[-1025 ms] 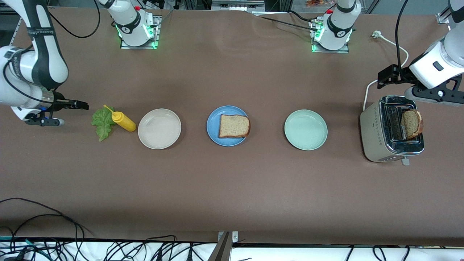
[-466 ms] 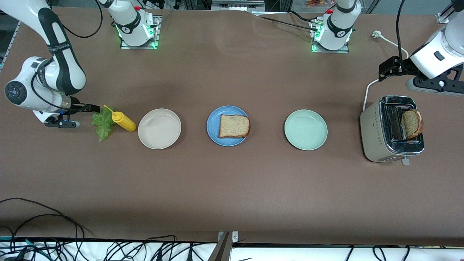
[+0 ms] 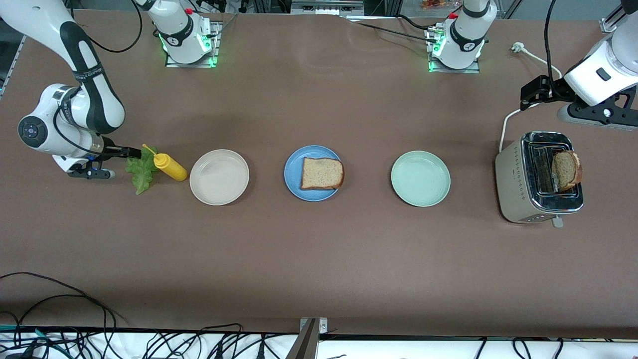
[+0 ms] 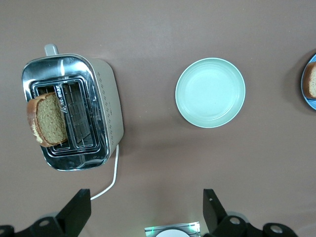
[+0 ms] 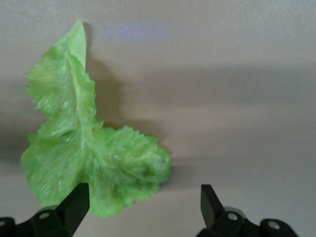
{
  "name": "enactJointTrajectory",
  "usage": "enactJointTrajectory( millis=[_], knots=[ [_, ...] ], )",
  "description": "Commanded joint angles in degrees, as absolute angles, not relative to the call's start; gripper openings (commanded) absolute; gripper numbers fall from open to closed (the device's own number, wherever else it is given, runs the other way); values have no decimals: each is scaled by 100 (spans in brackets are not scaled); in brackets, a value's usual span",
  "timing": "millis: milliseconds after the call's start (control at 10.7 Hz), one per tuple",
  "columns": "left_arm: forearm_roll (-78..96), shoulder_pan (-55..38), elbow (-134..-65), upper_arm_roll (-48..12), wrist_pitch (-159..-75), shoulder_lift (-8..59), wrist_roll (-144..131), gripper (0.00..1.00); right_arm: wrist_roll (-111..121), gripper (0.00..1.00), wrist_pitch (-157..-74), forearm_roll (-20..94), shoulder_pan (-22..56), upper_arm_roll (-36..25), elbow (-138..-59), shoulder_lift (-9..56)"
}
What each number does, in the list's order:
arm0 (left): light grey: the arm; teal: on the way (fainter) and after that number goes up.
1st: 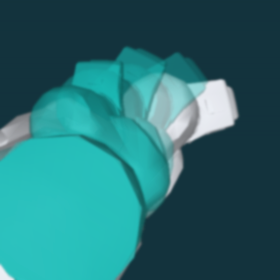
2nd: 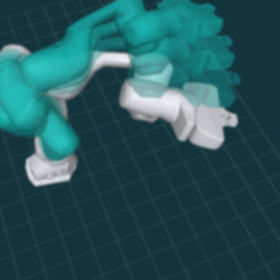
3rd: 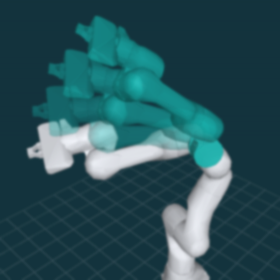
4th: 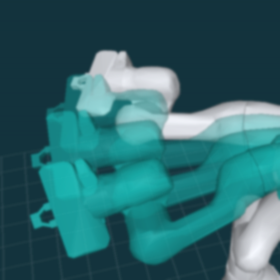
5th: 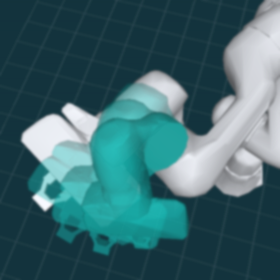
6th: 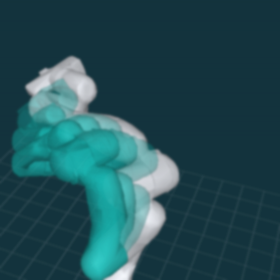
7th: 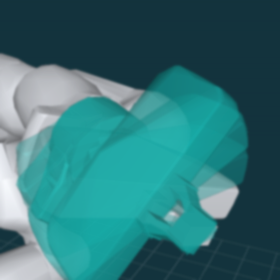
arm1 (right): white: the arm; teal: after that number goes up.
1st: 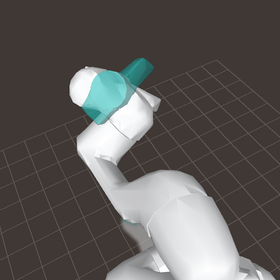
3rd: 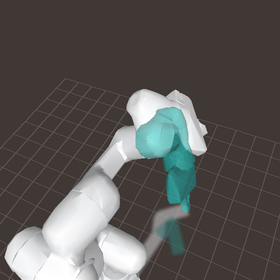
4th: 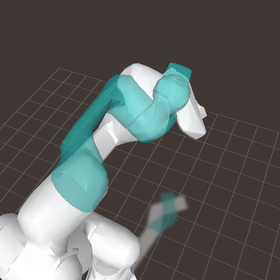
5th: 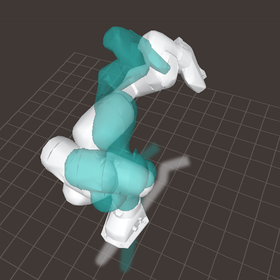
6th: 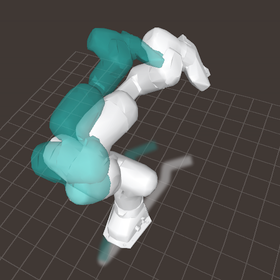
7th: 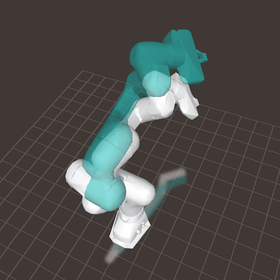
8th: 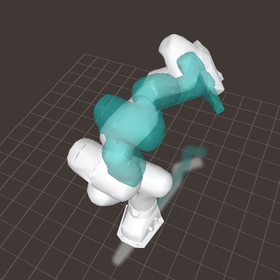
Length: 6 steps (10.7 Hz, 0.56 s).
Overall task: Make sandwich in blue plate with both arms
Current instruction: 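Reach the right gripper down to the green lettuce leaf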
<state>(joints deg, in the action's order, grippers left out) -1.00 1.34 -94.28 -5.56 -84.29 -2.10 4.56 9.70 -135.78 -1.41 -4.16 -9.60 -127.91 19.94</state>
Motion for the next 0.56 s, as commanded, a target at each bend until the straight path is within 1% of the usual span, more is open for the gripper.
enactJointTrajectory(
  millis=[0,280,373,466],
  knots=[
    [35,176,-9563,-554,-8517,-352,598,100,958,100,-14237,-202,-396,-932,-12815,2284],
    [35,176,-9536,-554,-8525,-334,598,100,818,100,-14510,-141,-387,-800,-12797,2470],
    [35,176,-9536,-554,-8525,-325,598,100,774,96,-14511,-141,-378,-774,-12797,2461],
    [35,176,-9536,-554,-8525,-325,598,100,756,64,-14493,-132,-378,-765,-12806,2444]
  ],
)
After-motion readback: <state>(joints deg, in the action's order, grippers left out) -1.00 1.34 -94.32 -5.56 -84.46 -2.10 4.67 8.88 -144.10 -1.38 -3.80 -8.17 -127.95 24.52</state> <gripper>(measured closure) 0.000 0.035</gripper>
